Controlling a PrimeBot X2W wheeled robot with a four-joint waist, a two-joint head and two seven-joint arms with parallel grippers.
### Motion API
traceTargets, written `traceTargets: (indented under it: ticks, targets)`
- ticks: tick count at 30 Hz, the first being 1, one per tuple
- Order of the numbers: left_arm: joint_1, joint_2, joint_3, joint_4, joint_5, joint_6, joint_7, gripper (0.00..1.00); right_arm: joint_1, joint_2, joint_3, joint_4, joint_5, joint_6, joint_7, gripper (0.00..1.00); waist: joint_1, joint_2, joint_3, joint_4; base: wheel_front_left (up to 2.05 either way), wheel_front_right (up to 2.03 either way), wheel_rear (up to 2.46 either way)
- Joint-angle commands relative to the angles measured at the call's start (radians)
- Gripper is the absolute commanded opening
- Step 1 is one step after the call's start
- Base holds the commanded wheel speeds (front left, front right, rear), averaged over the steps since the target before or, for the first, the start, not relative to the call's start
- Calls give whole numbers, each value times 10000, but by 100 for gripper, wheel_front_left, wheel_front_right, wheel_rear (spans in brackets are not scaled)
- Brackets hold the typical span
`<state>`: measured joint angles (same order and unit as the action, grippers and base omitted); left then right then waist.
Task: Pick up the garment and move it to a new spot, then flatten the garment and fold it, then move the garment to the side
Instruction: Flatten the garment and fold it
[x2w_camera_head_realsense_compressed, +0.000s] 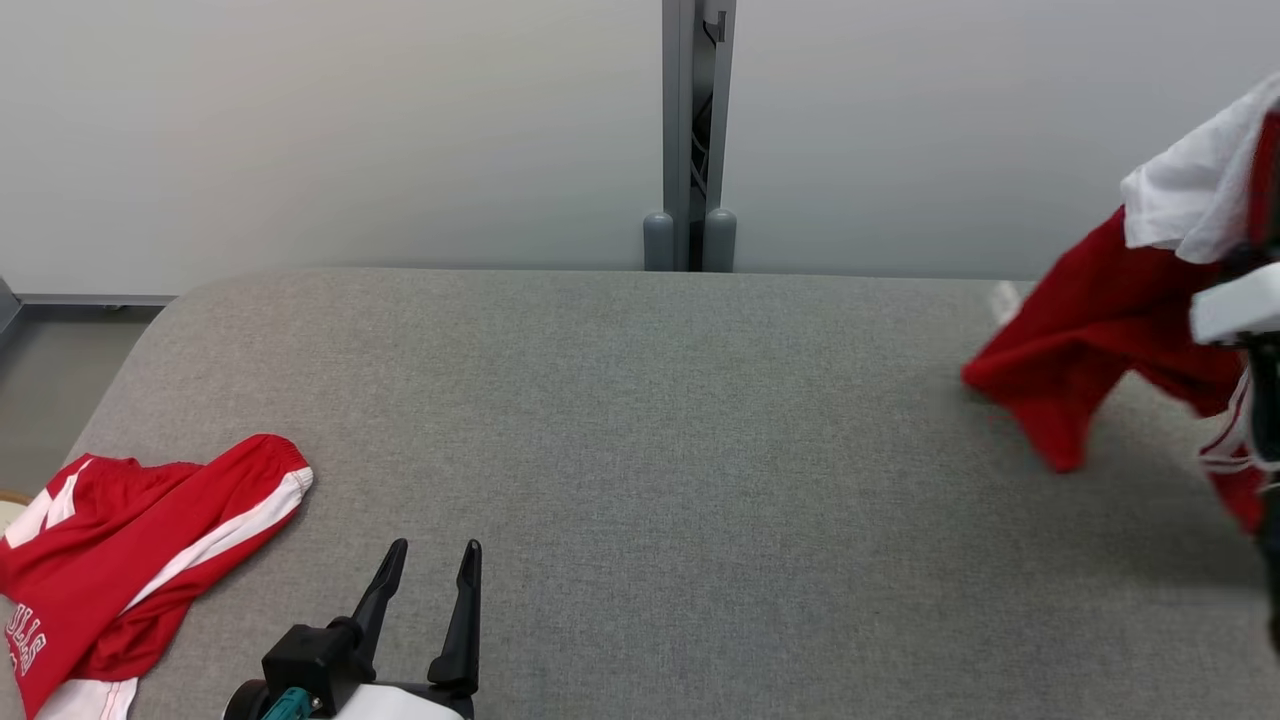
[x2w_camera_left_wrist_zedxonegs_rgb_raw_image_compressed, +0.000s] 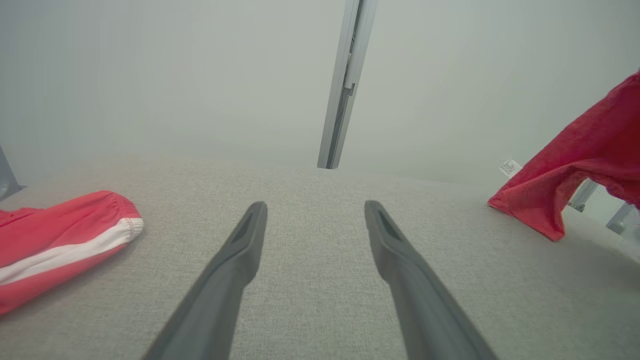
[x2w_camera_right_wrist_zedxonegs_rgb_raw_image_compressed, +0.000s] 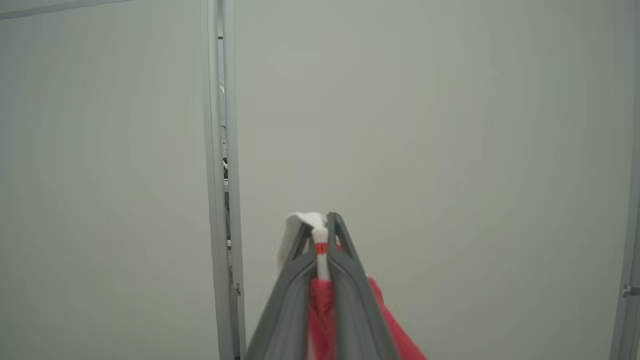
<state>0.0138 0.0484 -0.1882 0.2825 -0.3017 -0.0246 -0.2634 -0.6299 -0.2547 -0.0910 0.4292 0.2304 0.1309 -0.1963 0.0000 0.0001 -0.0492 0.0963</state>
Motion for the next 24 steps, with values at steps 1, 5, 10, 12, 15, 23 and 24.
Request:
traceTargets:
  ticks: [1, 5, 10, 12, 15, 23, 24]
  targets:
    - [-47, 40, -12, 10, -58, 58, -23, 100, -39, 272, 124, -26, 66, -1, 202, 0, 0, -1, 19, 27, 0, 0, 0]
    - [-139, 39, -99, 44, -123, 55, -23, 100, 75, 1053, 656, 115, 482, -1, 844, 0, 0, -1, 103, 186, 0, 0, 0]
    - [-235, 37, -209, 56, -285, 93, -23, 100, 223, 1815, 1324, 547, 1316, -1, 1406, 0, 0, -1, 177, 536, 0, 0, 0]
    - [-242, 42, -261, 58, -333, 124, -23, 100, 292, 1961, 1557, 850, 1663, -1, 1546, 0, 0, -1, 202, 721, 0, 0, 0]
    - [-261, 39, -351, 81, -369, 112, -23, 100, 310, 2044, 2476, 1230, 2869, -1, 1779, 0, 0, -1, 253, 1028, 0, 0, 0]
    - [-382, 42, -547, 162, -351, 38, -23, 100, -495, 2017, 5693, 2216, 6065, -1, 1236, 0, 0, -1, 475, 1824, 0, 0, 0]
    - [-411, 44, -590, 171, -359, 20, -23, 100, -687, 2020, 5998, 2345, 6425, -1, 1093, 0, 0, -1, 523, 1957, 0, 0, 0]
